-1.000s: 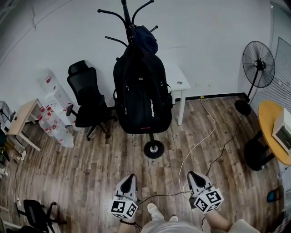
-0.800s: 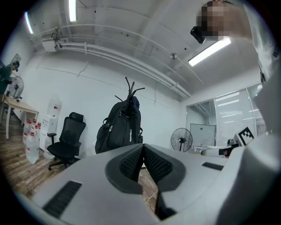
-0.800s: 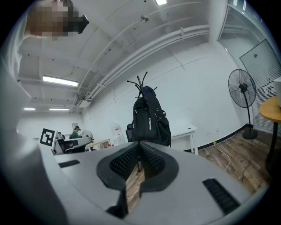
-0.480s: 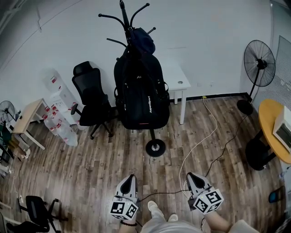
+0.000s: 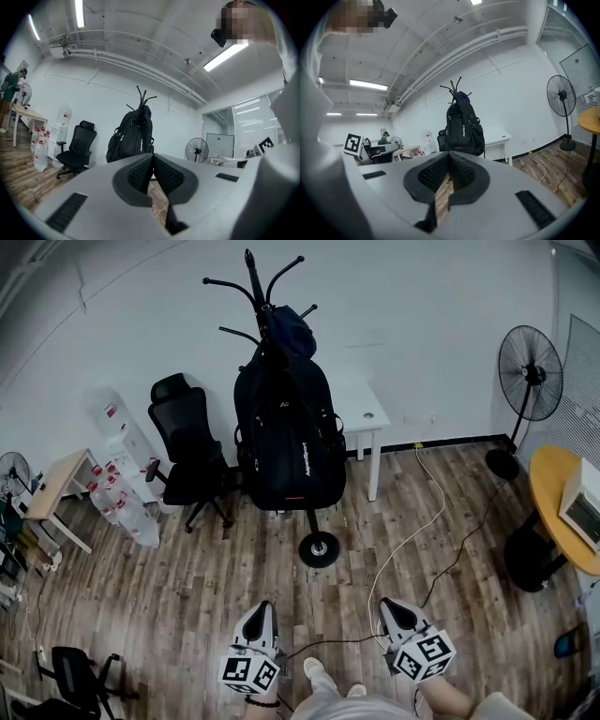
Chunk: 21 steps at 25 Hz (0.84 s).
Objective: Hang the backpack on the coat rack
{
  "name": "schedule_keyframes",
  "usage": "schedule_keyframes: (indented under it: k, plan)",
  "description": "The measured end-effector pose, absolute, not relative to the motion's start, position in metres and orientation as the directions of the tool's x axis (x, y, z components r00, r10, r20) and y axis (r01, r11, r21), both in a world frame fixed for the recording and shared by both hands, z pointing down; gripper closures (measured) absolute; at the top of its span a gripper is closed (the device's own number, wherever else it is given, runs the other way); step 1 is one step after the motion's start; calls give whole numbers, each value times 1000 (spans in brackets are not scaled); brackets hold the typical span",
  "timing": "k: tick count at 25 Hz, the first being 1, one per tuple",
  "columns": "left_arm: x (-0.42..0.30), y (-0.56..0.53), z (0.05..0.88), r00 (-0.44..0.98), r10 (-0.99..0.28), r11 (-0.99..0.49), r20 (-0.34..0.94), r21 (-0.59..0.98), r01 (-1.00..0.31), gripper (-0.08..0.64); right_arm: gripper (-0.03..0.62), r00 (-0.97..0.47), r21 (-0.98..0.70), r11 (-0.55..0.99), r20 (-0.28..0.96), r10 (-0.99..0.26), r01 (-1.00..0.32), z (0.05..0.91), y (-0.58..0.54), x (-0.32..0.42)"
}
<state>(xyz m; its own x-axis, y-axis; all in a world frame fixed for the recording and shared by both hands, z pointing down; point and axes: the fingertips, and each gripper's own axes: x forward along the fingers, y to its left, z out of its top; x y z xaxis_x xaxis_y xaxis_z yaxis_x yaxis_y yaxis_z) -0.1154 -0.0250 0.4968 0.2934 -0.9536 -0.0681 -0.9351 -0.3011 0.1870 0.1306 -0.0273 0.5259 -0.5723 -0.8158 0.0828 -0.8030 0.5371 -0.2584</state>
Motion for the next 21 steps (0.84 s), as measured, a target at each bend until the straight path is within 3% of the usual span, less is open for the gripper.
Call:
schedule_keyframes:
  k: [21]
  plan:
    - [-118, -6, 515, 294, -956, -291, -15, 214, -932, 551, 577, -578, -267, 537, 102, -810, -800, 528, -16, 130]
